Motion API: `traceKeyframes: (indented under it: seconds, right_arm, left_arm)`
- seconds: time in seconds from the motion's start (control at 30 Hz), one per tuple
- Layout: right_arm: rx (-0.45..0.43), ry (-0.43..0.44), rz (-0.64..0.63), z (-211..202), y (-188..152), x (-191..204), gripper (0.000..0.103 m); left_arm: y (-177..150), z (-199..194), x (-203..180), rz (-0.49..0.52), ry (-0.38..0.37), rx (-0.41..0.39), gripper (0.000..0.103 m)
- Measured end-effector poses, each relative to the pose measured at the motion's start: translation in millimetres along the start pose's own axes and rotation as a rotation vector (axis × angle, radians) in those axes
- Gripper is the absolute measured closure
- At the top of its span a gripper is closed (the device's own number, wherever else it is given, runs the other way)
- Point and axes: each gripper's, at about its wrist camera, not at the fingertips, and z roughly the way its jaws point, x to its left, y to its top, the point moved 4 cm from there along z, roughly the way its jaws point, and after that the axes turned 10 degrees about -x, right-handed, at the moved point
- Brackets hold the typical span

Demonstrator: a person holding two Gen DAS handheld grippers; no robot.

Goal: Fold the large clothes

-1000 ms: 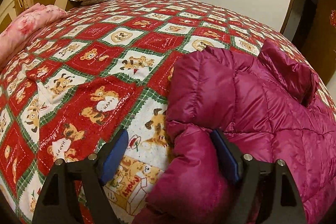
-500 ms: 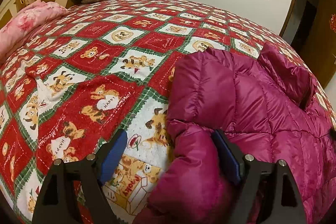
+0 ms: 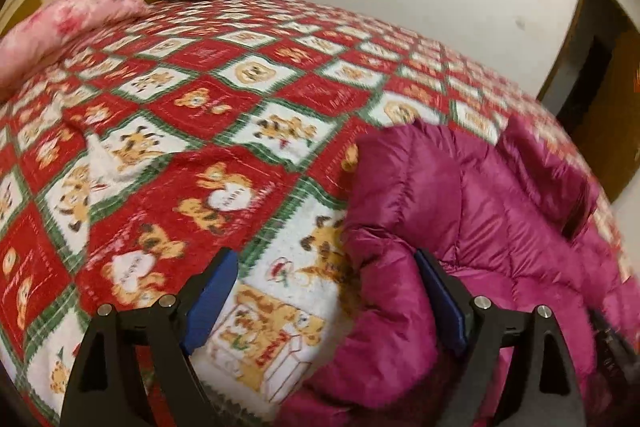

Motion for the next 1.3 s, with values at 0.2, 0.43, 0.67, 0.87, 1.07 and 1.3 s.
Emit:
traceKeyframes:
  seconds: [0.2, 0.43, 0.67, 0.87, 1.07, 1.3]
  right_arm:
    - [-0.033, 0.017, -0.002, -4, 0, 1, 0.078]
    - [-0.083, 0.045, -0.001, -14, 3, 4, 0.076]
    - [-0.021, 0.085, 0.004, -4, 9, 10, 0.076]
    - [-0.072, 0.045, 0.133, -17, 32, -39, 0.076]
    - [0.056, -0.143, 0.236, 21, 17, -128, 0.076]
    - [0.058, -0.189, 0.158, 24, 15, -124, 0.077]
  left_arm:
    - [49, -19, -38, 0.136, 0.014, -0.13, 0.014]
    - [38, 65, -69, 0.241, 0.104, 0.074, 0.014]
    - [24, 81, -29, 0.097, 0.181, 0.081, 0.007]
    - [23, 79, -26, 0.096, 0.195, 0.074, 0.005]
    - [25, 76, -29, 0.112, 0.199, 0.048, 0.005]
    - [26, 71, -27, 0.088, 0.183, 0.032, 0.005]
